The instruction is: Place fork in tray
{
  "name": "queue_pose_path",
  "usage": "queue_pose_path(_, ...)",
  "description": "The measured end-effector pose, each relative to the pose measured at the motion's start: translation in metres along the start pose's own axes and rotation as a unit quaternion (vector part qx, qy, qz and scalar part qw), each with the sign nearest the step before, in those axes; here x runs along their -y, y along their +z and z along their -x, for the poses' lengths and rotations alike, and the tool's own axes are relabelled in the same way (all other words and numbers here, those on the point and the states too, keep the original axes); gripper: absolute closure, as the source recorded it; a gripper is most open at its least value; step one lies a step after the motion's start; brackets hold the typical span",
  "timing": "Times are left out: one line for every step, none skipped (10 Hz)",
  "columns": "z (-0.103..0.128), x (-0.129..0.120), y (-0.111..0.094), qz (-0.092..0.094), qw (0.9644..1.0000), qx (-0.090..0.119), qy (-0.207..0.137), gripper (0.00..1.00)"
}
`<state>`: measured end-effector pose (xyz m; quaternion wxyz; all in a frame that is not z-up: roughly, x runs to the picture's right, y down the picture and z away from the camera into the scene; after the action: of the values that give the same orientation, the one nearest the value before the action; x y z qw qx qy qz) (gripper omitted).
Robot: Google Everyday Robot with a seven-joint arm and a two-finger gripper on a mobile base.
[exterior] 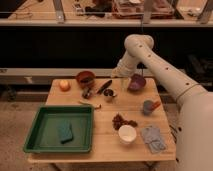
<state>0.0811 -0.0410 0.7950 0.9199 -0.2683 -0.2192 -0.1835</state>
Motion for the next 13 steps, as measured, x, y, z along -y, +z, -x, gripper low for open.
queue_pose_path(0.0,0.0,0.0,0.0,1.0,0.0,0.0,0.36)
queue_pose_path(0.0,0.0,0.0,0.0,1.0,-0.001,0.0,0.36)
queue_pose_path(0.003,-0.001,-0.002,-0.006,1.0,0.0,-0.004,0.36)
queue_pose_path(0.007,-0.004,-0.004,-0.015,0.9998,-0.002,-0.009,0.36)
queue_pose_path(0.008,-0.009,-0.005,-0.022,0.9997,-0.004,-0.012,0.36)
queue_pose_path(0.011,-0.012,-0.005,-0.027,0.9995,-0.005,-0.016,0.36)
queue_pose_path(0.015,-0.014,-0.002,-0.027,0.9994,-0.003,-0.02,0.36)
queue_pose_path(0.017,-0.015,0.0,-0.025,0.9994,-0.001,-0.024,0.36)
queue_pose_path(0.018,-0.018,0.005,-0.018,0.9995,-0.001,-0.027,0.36)
queue_pose_path(0.017,-0.021,0.011,-0.01,0.9996,-0.001,-0.028,0.36)
queue_pose_path(0.015,-0.023,0.017,-0.004,0.9996,-0.002,-0.028,0.36)
queue_pose_path(0.012,-0.026,0.022,0.002,0.9997,-0.003,-0.025,0.36)
queue_pose_path(0.007,-0.032,0.03,0.007,0.9998,-0.002,-0.019,0.36)
